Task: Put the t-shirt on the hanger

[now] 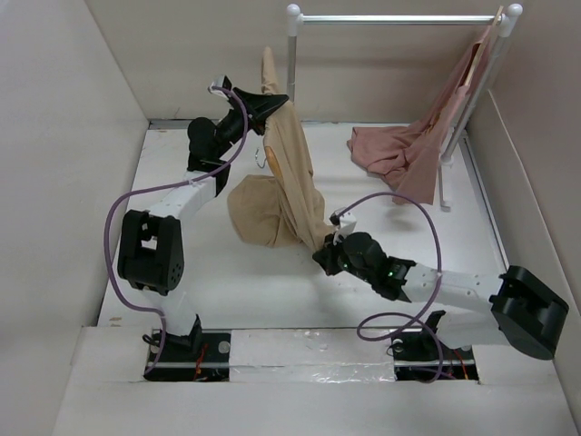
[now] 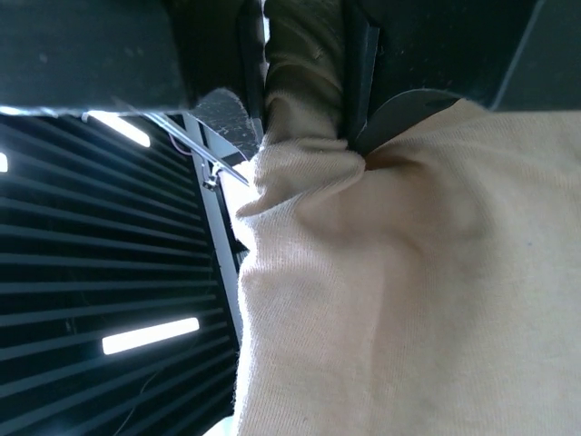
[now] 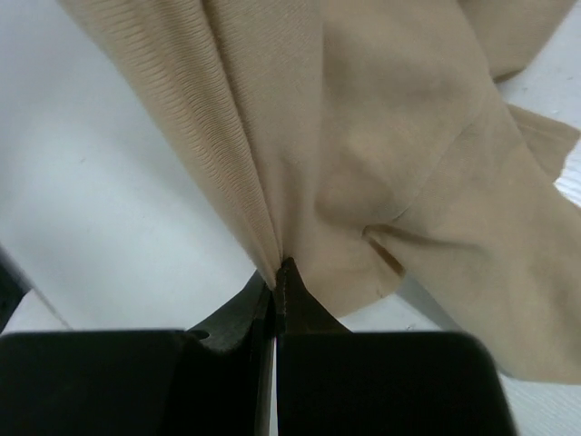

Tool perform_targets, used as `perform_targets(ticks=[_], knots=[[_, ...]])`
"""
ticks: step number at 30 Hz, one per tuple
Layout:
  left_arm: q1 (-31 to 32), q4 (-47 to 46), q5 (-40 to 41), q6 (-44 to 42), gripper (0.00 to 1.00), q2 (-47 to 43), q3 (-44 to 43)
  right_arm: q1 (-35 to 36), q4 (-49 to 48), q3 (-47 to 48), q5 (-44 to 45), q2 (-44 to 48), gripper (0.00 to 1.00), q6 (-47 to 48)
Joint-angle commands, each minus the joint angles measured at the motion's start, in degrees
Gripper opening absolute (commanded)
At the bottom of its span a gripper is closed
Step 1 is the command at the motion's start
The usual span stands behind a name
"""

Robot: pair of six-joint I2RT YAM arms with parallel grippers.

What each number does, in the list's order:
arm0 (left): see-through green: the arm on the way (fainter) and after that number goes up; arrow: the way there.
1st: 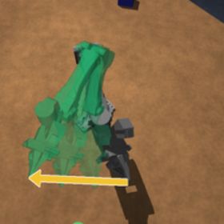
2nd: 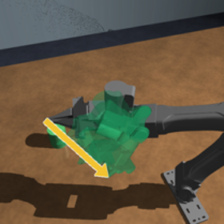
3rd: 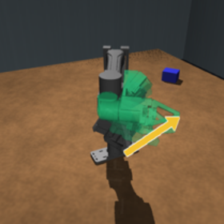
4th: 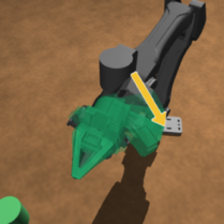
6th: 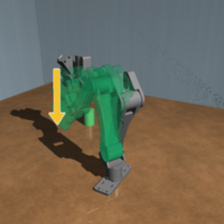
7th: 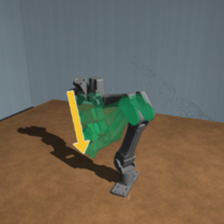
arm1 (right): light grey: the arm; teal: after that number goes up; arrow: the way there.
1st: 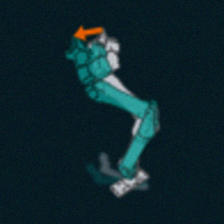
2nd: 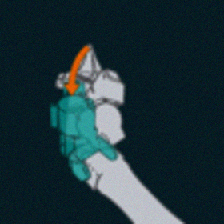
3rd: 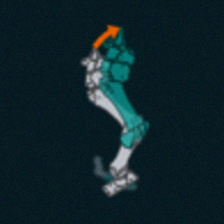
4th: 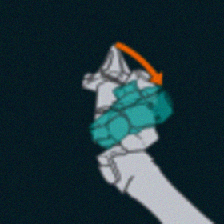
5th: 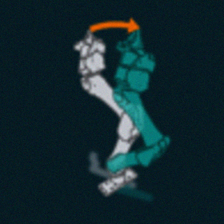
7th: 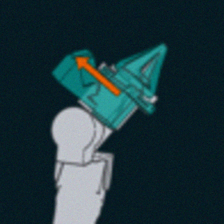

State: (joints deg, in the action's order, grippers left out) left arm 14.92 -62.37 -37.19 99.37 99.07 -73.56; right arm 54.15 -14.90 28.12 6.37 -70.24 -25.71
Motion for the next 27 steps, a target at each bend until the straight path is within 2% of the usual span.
perform_targets(ticks=[1,8,10,12,16,18,21,24,27], knots=[[-1.9,-8.1,3.9,5.3,0.0,-7.2,-5.2,0.4,10.2,0.9,5.7,-3.8,0.0,-1.3],[-4.5,-0.1,0.7,2.2,0.0,-13.3,-0.9,-7.2,5.0,4.6,8.3,-7.9,0.0,1.2],[-4.5,-0.4,1.1,2.8,0.0,-14.9,1.6,-11.3,3.0,5.1,5.9,-9.5,0.0,3.0],[-4.5,-0.8,2.6,3.5,0.0,-15.8,3.1,-12.1,3.0,6.5,-0.6,-12.4,0.0,4.6],[-4.5,-2.5,5.5,4.9,0.0,-13.9,1.5,-0.3,1.9,6.8,-3.6,-15.9,0.0,3.7],[-4.5,-5.8,6.9,7.9,0.0,-11.1,0.4,2.5,1.8,4.8,-4.5,-16.1,0.0,1.3],[-4.5,-7.2,7.7,9.1,0.0,-8.1,-3.2,6.6,1.9,0.3,-4.9,-14.4,0.0,-2.5],[-5.8,-4.8,8.7,6.3,0.0,-7.2,-6.6,11.6,3.8,-3.2,-5.8,-10.5,0.0,-7.0],[-7.4,-7.3,10.4,6.3,0.0,-6.3,-6.7,17.2,4.2,-5.4,-8.5,-7.0,0.0,-11.6]])
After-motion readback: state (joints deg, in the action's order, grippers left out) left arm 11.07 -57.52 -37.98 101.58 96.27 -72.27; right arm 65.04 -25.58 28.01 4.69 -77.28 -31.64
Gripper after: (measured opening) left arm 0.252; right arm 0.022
